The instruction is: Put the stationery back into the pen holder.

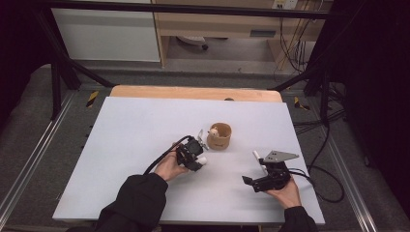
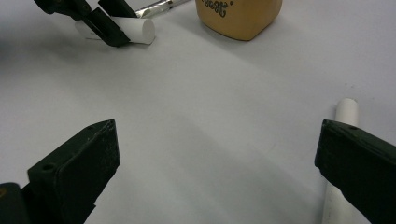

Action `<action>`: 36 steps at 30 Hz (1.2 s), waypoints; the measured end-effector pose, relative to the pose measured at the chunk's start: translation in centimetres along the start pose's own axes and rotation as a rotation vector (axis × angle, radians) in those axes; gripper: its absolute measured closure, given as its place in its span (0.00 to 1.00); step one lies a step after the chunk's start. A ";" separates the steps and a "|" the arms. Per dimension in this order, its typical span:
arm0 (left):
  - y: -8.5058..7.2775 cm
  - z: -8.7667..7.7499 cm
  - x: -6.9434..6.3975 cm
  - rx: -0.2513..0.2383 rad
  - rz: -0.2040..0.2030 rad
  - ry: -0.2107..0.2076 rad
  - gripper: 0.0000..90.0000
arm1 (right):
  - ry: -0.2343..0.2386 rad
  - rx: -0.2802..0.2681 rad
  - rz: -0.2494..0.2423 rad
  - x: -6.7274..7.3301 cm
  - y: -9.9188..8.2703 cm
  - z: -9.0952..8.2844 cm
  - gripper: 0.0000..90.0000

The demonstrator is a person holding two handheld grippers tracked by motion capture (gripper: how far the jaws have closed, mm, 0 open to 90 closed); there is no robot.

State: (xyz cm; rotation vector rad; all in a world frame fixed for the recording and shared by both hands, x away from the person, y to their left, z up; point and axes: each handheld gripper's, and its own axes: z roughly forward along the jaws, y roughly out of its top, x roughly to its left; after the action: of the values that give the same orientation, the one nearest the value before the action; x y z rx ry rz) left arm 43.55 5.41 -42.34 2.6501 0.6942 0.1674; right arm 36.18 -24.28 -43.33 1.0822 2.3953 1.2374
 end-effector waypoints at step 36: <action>-1.0 -2.5 -0.1 -0.069 -0.003 -0.007 0.76 | 0.013 -0.007 0.005 0.0 0.0 -0.1 0.01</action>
State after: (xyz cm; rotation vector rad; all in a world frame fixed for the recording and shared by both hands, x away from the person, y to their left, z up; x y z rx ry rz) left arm 42.52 7.05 -40.48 2.5827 0.6781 0.1785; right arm 36.16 -24.35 -43.22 1.0819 2.3971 1.2572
